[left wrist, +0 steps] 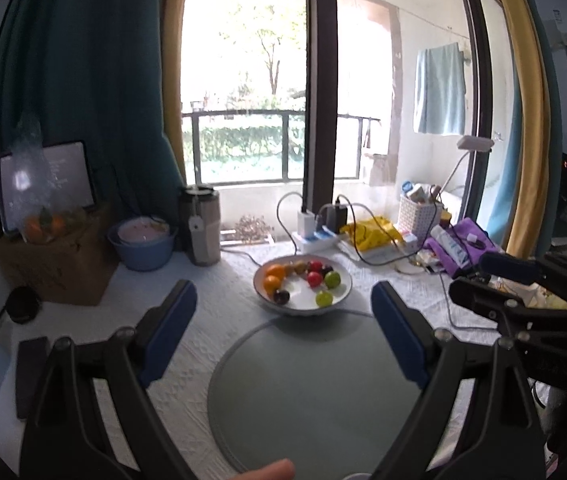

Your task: Organize fruits

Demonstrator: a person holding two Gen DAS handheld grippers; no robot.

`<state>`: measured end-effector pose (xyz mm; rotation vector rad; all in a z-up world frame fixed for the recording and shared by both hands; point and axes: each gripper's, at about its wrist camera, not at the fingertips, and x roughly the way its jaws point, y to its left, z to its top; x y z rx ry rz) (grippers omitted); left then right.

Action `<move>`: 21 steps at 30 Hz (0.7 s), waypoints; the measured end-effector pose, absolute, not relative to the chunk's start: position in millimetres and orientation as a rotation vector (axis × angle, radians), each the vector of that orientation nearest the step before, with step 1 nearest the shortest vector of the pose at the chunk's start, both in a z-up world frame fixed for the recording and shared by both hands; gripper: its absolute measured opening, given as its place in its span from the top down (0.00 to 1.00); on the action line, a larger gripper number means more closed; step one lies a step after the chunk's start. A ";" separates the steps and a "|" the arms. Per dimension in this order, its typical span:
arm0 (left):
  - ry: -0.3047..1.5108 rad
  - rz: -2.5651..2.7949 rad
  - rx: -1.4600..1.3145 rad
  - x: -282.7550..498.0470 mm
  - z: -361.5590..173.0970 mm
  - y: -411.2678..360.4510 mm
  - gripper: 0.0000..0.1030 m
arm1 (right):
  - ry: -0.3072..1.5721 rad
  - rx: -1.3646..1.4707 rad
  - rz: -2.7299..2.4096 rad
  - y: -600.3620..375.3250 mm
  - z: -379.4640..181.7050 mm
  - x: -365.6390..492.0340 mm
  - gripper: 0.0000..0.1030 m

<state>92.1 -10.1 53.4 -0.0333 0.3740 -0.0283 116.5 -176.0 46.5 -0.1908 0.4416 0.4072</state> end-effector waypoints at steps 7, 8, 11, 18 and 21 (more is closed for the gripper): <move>0.322 -0.009 -0.020 81.0 74.8 -10.2 0.13 | 0.389 -0.184 0.407 -180.4 64.7 106.4 0.48; 0.315 -0.006 -0.019 80.1 77.2 -9.4 0.13 | 0.382 -0.183 0.406 -180.4 67.5 105.6 0.48; 0.295 -0.001 -0.022 78.1 84.0 -6.9 0.13 | 0.364 -0.182 0.404 -181.4 74.2 104.1 0.47; 0.273 0.004 -0.027 75.9 94.3 -4.6 0.13 | 0.341 -0.182 0.408 -181.5 84.1 103.4 0.47; 0.268 -0.002 -0.026 74.4 97.1 -5.0 0.13 | 0.335 -0.184 0.412 -180.3 85.9 103.9 0.47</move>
